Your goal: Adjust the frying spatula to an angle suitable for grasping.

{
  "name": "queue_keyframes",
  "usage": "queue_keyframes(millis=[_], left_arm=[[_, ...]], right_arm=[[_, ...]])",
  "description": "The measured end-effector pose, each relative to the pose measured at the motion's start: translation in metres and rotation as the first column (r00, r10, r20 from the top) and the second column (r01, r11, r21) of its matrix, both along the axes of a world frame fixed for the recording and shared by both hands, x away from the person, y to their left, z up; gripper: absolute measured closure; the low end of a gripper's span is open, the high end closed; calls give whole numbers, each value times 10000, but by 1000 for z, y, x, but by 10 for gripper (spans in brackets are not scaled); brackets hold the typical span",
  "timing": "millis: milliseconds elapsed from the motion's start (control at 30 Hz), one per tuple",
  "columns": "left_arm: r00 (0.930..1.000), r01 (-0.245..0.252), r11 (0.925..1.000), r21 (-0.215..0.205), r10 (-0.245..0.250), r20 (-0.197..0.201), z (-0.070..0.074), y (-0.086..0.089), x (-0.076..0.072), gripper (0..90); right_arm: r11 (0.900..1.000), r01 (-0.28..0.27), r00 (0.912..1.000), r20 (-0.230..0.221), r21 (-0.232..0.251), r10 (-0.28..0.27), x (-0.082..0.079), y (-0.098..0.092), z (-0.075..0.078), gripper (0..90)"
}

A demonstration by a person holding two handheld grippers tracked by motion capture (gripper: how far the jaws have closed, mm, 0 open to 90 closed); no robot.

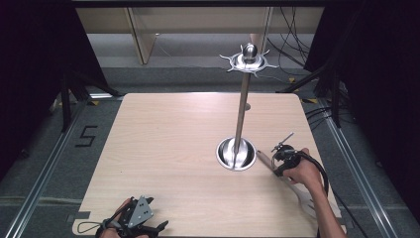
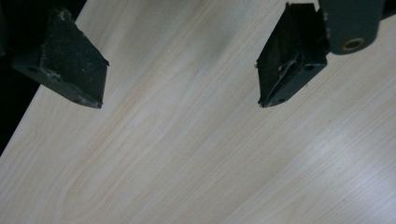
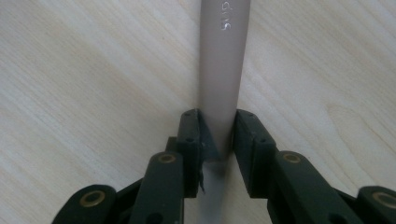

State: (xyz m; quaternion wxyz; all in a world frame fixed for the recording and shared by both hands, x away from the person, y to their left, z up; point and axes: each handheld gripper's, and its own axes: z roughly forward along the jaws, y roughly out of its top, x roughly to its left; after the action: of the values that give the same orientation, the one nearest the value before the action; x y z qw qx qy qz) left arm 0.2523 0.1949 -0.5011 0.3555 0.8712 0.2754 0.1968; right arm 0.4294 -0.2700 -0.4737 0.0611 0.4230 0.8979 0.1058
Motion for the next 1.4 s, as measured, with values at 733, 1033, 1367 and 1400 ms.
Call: queue_keyframes(millis=[733, 1033, 1367, 1400], left_arm=[[9999, 82, 9998, 176, -83, 67, -1, 1, 2, 153], [9999, -11, 10000, 73, 10, 100, -1, 1, 1, 152], [10000, -78, 9999, -152, 78, -4, -2, 0, 1, 152], [10000, -70, 9999, -145, 70, -13, -2, 0, 1, 153]], right_arm=[[9694, -194, 9619, 2689, 2446, -486, -28, -31, 37, 734], [9466, -368, 9377, 3385, 3204, -782, -44, -40, 58, 735], [9071, -947, 9001, 4245, 4101, -979, -59, -52, 80, 735], [9077, -1024, 8954, 4352, 4069, -941, -59, -54, 81, 735]])
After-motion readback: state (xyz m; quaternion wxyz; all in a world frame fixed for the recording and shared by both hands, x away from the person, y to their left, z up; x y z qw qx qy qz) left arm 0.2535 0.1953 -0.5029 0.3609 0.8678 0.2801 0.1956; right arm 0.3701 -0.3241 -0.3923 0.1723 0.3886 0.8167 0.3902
